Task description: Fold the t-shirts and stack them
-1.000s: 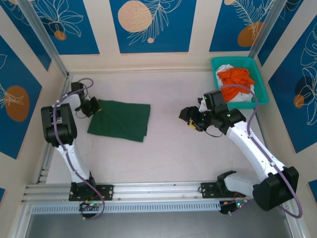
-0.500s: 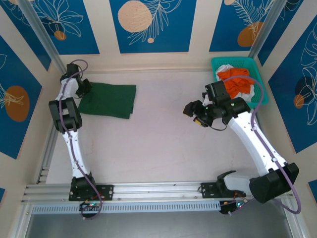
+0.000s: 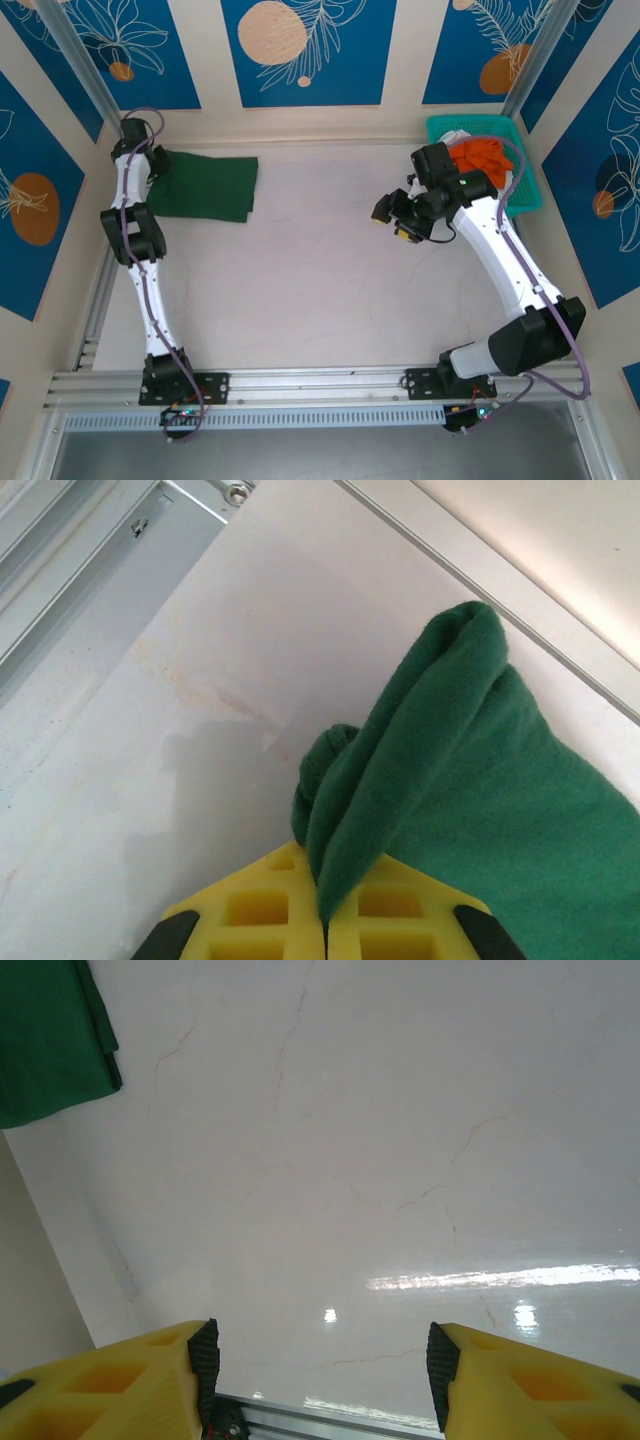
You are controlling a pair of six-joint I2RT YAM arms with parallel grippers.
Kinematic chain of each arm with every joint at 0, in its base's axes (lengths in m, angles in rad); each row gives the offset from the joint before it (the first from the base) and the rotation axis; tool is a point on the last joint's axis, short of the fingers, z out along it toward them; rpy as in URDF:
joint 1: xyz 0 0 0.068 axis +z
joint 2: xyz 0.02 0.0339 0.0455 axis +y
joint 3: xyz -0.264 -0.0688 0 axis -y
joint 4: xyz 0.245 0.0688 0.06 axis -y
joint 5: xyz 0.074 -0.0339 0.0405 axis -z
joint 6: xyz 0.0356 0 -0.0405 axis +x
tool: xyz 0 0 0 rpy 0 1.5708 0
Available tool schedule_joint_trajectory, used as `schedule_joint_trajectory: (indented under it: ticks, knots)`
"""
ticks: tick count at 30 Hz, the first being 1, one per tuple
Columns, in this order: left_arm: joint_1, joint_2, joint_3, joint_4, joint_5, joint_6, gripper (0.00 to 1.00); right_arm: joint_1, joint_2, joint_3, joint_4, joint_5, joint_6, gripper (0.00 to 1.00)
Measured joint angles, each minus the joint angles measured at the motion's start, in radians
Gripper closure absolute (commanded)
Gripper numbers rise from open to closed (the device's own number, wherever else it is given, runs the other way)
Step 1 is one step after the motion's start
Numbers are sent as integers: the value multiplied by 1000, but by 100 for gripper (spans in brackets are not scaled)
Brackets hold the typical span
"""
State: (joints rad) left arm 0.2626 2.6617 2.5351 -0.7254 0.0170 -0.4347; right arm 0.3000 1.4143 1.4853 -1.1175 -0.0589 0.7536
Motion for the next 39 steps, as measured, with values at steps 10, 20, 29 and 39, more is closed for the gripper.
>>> schedule_joint_trajectory:
  ticks: [10, 20, 29, 39]
  knots:
    - [-2, 13, 4, 6, -37, -58, 7, -13, 39, 40, -14, -4, -23, 40]
    - [-38, -105, -85, -18, 31, -68, 0, -13, -31, -8, 45, 35, -3, 27]
    - [-172, -855, -758, 142, -21, -84, 0, -18, -328, -229, 169, 266, 10, 1]
    - [-442, -1581, -1715, 474, -227, -39, 0, -21, -593, -646, 406, 509, -76, 1]
